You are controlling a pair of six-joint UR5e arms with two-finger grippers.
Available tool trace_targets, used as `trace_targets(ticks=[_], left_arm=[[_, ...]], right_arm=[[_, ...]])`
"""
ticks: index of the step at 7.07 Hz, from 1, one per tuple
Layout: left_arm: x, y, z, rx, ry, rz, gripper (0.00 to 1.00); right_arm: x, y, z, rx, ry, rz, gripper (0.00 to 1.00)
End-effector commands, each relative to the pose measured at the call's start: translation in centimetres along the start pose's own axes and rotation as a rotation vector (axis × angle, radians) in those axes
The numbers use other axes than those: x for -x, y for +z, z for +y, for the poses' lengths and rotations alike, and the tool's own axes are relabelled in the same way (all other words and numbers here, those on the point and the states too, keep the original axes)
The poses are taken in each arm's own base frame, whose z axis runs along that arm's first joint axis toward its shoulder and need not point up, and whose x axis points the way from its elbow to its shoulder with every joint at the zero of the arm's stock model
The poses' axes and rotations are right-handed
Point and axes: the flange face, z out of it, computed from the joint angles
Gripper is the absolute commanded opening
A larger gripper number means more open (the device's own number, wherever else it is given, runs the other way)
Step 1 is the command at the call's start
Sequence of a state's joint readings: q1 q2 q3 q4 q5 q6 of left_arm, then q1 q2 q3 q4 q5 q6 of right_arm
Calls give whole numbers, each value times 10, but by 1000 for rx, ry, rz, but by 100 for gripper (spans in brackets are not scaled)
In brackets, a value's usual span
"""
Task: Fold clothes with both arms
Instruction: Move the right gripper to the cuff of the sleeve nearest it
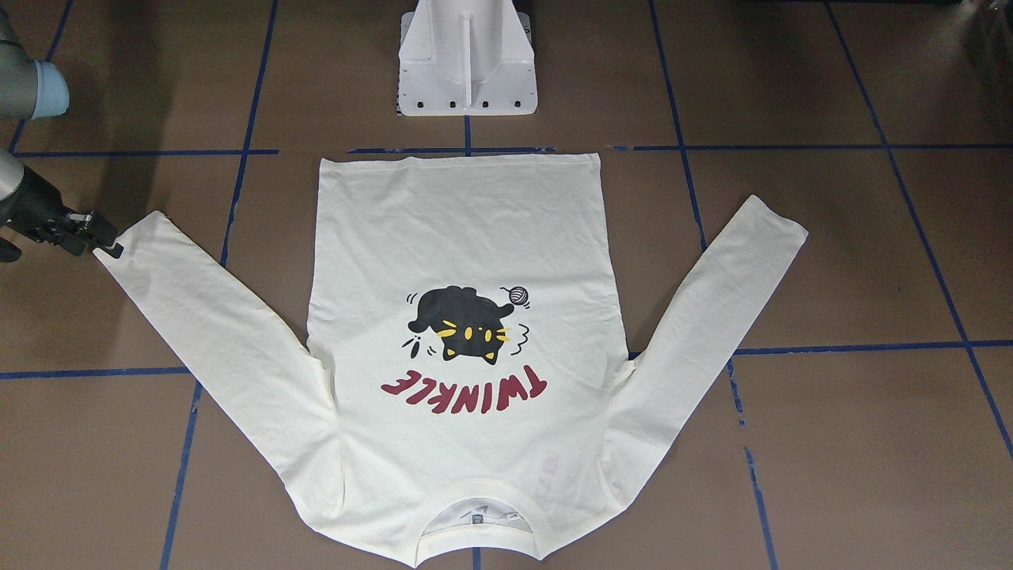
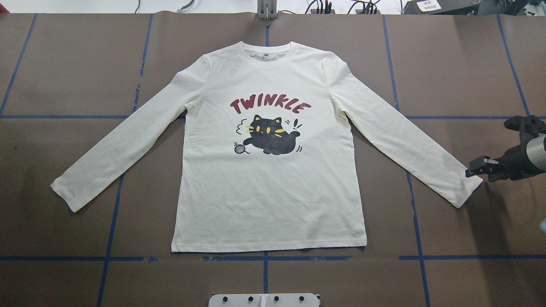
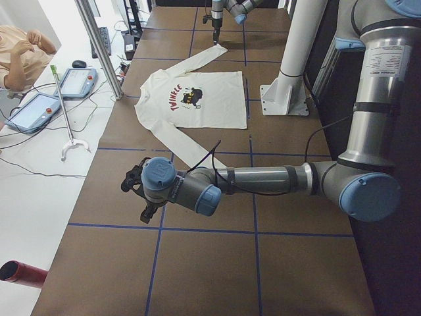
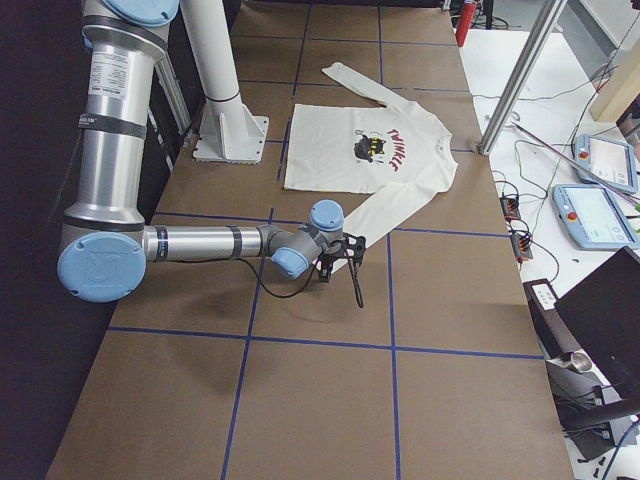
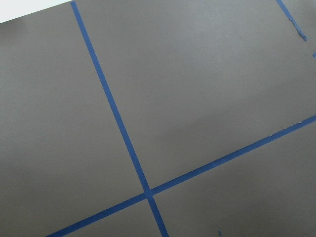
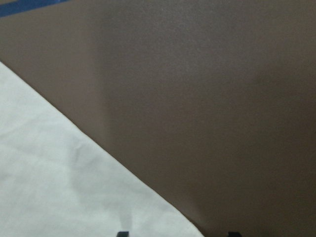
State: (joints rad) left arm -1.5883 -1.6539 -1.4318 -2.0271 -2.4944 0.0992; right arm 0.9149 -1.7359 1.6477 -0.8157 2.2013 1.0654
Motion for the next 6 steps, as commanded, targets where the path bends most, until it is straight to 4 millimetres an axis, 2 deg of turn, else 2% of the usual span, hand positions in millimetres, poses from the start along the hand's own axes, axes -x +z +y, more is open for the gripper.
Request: trace_targets(ticks=[1,2,3,5,6], left_arm=[[0,0,1,-2,-9,2,100],[0,0,1,-1,-9,0,100],[-1,0,0,-3,-5,0,100],[-1,0,0,-3,-3,0,100],[0,0,1,-2,-3,0,100]], right_arm=[[-8,10,10,1,-3,33,63],[-8,11,11,0,-4,36,11],[-5,11,10,-1,-8,33,0],[1,8,10,-6,-15,24,0],[18,-4,11,-7,-33,-5,0]])
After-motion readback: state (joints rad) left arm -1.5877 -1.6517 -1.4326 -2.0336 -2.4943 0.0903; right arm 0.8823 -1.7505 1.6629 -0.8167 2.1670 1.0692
